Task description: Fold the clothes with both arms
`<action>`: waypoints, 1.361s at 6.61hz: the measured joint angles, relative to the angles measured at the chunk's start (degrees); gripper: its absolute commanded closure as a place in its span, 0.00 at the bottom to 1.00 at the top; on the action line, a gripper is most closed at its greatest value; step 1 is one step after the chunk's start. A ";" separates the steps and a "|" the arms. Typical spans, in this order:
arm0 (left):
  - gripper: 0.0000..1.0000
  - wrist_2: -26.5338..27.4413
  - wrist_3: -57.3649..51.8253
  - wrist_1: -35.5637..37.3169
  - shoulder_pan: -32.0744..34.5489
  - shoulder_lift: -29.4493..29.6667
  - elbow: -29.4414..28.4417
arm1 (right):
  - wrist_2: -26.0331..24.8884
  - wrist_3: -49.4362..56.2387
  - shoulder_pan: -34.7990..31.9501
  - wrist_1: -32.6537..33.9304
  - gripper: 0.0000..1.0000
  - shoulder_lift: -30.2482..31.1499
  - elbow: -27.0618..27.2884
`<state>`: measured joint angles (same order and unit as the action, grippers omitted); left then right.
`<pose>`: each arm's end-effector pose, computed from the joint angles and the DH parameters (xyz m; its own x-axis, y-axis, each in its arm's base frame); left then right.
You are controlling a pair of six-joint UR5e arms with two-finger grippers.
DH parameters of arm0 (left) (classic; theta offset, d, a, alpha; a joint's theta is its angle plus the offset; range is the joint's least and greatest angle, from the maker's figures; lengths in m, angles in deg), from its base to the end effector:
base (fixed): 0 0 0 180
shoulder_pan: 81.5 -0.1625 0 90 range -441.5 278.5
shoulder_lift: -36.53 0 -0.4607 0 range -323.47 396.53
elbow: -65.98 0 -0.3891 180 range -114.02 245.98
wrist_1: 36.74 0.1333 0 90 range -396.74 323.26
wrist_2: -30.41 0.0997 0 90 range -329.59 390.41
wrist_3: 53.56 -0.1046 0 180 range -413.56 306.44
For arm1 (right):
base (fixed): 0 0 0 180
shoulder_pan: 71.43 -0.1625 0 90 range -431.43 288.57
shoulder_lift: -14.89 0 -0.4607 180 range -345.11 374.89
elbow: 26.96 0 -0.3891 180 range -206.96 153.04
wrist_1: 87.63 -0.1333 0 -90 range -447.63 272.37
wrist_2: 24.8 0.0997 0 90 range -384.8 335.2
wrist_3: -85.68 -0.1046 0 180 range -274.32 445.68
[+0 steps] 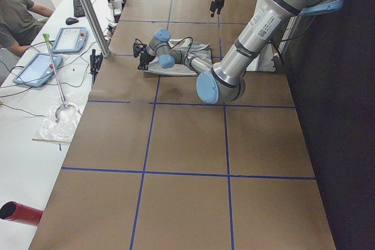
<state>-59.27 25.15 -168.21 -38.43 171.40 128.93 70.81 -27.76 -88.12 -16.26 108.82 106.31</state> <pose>0.5195 -0.6689 0.3376 0.5002 -0.1996 -0.8426 0.6001 0.7814 0.1711 -0.3578 -0.2358 0.3461 0.3840 0.5284 0.7572 -0.3915 0.8359 -0.3848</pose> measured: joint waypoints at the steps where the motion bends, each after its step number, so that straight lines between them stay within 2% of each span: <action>1: 0.71 -0.80 -0.68 -2.53 1.04 1.14 -2.87 | -0.54 0.08 -0.61 0.00 0.00 -2.10 -1.28; 2: 0.71 -2.07 -0.99 -3.42 1.67 0.17 -1.22 | -2.25 0.32 -0.97 0.04 0.00 -5.52 -3.96; 5: 0.69 -10.89 -0.83 -3.36 2.35 -13.48 19.24 | -4.81 5.75 -1.94 1.93 0.00 -22.26 -19.70; 7: 0.68 -11.91 -0.60 -3.20 2.25 -17.28 24.64 | -4.70 13.08 -1.91 8.47 0.00 -32.34 -28.18; 8: 0.68 -11.97 -0.50 -3.18 2.11 -17.65 25.16 | -4.73 13.95 -1.43 9.67 0.10 -34.30 -30.40; 9: 0.68 -12.00 -0.44 -3.18 2.02 -17.72 25.31 | -4.83 12.81 -0.93 9.92 0.24 -35.00 -31.71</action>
<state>-71.27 24.71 -171.40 -36.41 153.68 154.24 65.98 -14.96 -89.05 -6.34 73.81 74.61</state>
